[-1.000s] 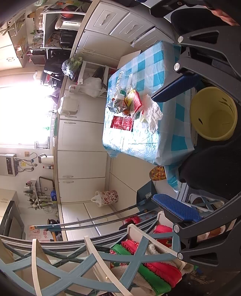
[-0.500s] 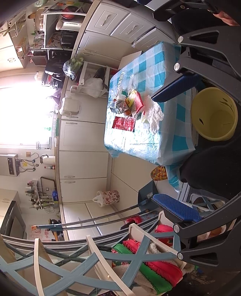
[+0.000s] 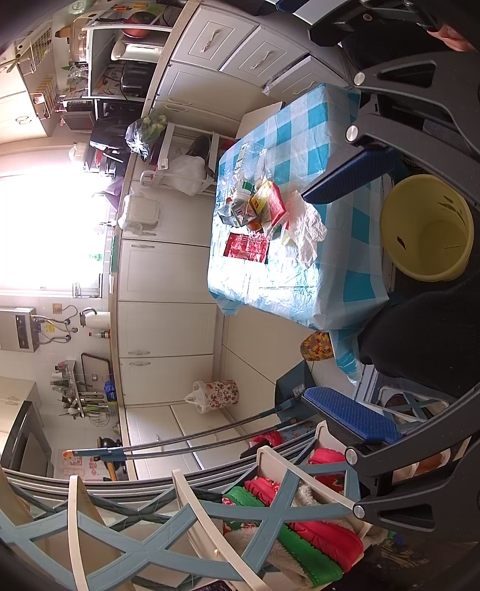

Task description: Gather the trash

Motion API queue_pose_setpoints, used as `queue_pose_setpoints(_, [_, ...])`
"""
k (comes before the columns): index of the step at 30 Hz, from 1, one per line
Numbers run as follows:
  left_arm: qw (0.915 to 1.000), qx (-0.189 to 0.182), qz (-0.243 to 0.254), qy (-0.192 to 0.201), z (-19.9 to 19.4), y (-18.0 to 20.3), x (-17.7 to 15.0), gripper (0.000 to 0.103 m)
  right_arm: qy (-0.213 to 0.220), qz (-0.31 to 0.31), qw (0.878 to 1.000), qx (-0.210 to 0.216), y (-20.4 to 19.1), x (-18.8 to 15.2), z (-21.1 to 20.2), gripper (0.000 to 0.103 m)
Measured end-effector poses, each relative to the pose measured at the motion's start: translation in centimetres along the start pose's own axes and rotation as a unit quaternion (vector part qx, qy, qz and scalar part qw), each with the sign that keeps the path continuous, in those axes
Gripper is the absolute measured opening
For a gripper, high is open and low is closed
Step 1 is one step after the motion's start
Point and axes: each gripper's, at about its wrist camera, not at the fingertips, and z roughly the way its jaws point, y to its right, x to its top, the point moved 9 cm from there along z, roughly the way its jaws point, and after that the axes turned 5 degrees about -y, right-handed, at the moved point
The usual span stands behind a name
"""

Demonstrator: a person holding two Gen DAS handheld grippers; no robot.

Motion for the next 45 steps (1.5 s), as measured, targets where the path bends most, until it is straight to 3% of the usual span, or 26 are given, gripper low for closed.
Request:
queue_pose_setpoints(9, [1.0,0.001,0.0,-0.002,0.0,0.0,-0.1,0.096,0.02,0.003,1.0,0.003,-0.4,0.1,-0.2,0.096])
queue_pose_setpoints(19, [0.9999,0.0,0.003,-0.011,0.7,0.1,-0.3,0.096,-0.002,0.012,1.0,0.021,-0.2,-0.3,0.8,0.096])
queue_pose_setpoints(25, [0.9995,-0.011,0.009,-0.029,2.3,-0.1,-1.2,0.096,-0.029,0.063,0.994,0.084,0.1,-0.5,2.3,0.096])
queue_pose_setpoints(30, [0.9979,-0.036,0.025,-0.048,4.5,1.1,-1.9,0.096,-0.067,0.154,0.971,0.173,1.3,-0.6,6.0,0.096])
queue_pose_setpoints(36, [0.9941,-0.044,0.067,-0.073,8.9,3.9,-2.5,0.096,-0.148,0.265,0.919,0.253,2.6,-1.8,13.2,0.093])
queue_pose_setpoints(40, [0.992,-0.048,0.076,-0.089,12.8,5.4,-2.3,0.096,-0.193,0.311,0.887,0.281,3.3,-2.5,17.6,0.078])
queue_pose_setpoints(45, [0.9864,-0.046,0.113,-0.11,18.0,7.6,-2.3,0.096,-0.248,0.362,0.856,0.273,4.8,-4.4,23.4,0.069])
